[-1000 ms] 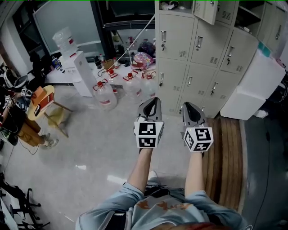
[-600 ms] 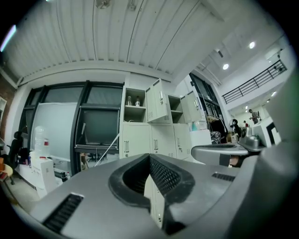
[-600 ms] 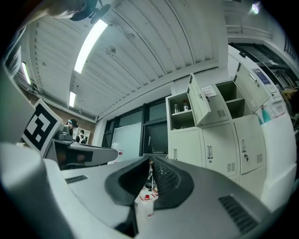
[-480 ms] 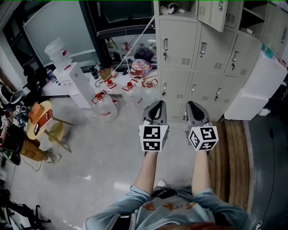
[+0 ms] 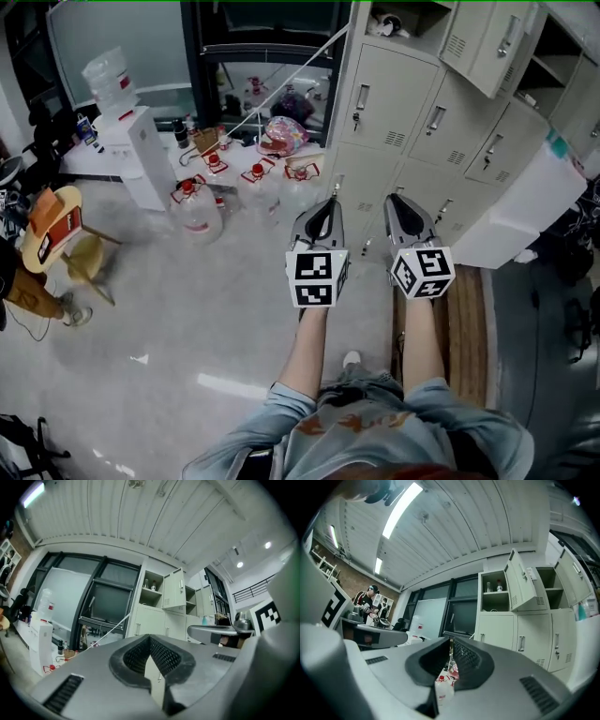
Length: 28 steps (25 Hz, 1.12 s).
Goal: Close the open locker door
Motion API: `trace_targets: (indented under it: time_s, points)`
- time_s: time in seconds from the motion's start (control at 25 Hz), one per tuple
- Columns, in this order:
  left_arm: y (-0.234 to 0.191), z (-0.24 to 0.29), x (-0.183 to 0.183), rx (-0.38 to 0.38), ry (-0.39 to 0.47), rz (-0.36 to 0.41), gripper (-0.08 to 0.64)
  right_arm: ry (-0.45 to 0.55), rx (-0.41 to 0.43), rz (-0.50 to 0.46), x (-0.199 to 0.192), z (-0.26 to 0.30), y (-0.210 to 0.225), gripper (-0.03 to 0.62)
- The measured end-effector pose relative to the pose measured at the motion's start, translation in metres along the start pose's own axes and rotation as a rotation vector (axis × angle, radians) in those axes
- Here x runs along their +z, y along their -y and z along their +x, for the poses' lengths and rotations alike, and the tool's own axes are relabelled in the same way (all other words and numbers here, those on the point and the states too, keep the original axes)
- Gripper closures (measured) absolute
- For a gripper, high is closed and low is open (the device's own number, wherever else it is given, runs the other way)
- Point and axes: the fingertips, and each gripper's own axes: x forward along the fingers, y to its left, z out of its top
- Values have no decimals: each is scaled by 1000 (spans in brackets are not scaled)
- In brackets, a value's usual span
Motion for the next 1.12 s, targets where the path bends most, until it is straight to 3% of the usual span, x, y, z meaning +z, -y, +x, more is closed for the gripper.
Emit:
trace_targets:
  time_s: [0.24,0.48,0.76,1.12]
  points:
    - [-18,15,15,9,28,-1,541,38,-19,3,20,16,14,554]
    - [-4,43,25,-34,42,24,541,65,-55,1,25,17,41,554]
    - [32,95,29,-85,40,130,541,84,-148,28,17,20,108,554]
    - [74,198,55,-152,93,180,541,208,-165,63,34,62,207,554]
